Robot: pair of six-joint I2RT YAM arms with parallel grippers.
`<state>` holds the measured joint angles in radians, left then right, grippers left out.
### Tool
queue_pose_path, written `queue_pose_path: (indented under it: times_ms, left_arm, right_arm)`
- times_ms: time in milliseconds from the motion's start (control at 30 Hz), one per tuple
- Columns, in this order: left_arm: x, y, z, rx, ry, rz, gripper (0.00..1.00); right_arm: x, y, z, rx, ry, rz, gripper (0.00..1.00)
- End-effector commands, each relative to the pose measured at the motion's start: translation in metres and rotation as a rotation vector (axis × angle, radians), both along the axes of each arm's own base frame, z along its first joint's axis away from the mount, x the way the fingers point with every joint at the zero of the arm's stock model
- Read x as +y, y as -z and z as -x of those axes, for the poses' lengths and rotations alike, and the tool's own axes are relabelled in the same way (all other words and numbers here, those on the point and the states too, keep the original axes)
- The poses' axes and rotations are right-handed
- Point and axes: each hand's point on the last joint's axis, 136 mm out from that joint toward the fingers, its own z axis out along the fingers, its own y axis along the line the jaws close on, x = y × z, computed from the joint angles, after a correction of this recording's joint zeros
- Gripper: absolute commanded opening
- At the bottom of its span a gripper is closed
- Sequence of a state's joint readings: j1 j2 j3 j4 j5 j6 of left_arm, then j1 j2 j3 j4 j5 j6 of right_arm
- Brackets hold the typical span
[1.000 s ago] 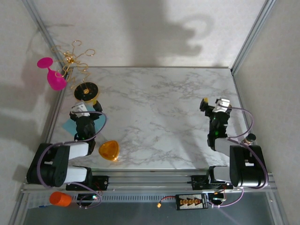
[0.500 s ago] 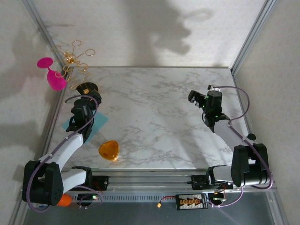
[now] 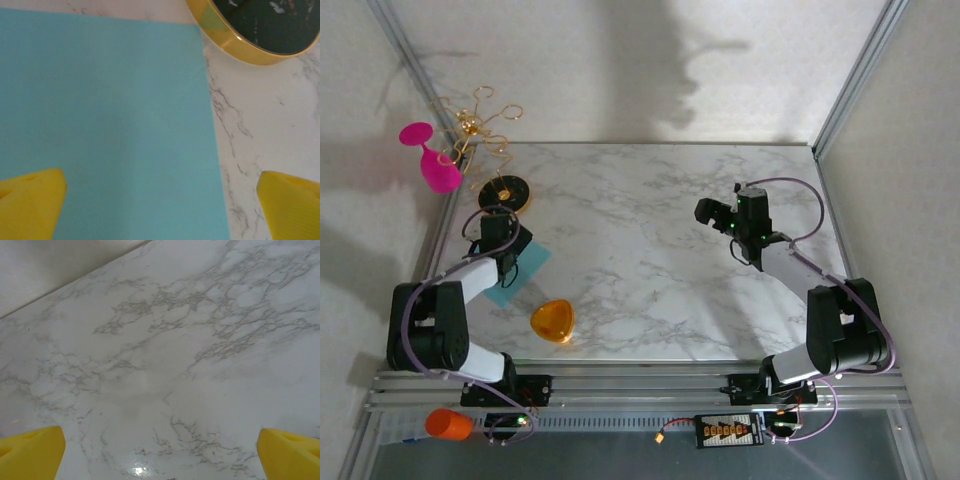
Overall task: Fold a paper plane with a square sheet of paper (pick it up from the middle)
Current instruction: Move the square sheet of paper to the center of the table.
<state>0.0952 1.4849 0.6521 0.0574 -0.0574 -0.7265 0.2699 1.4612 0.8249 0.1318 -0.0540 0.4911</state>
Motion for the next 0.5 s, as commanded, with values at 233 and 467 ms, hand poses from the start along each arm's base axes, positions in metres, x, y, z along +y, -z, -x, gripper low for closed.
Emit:
queue_pose_path:
  times_ms: [233, 467]
  left_arm:
    - [-0.022, 0.026, -0.003, 0.062, 0.104, 0.096, 0.95]
    - [-0.048, 0.039, -0.007, 0.096, 0.186, 0.125, 0.94]
  right_arm:
    - [0.014, -0.007, -0.008, -0.003, -0.01, -0.028, 0.99]
    - [0.017, -0.004, -0.009, 0.003, -0.01, -0.033, 0.99]
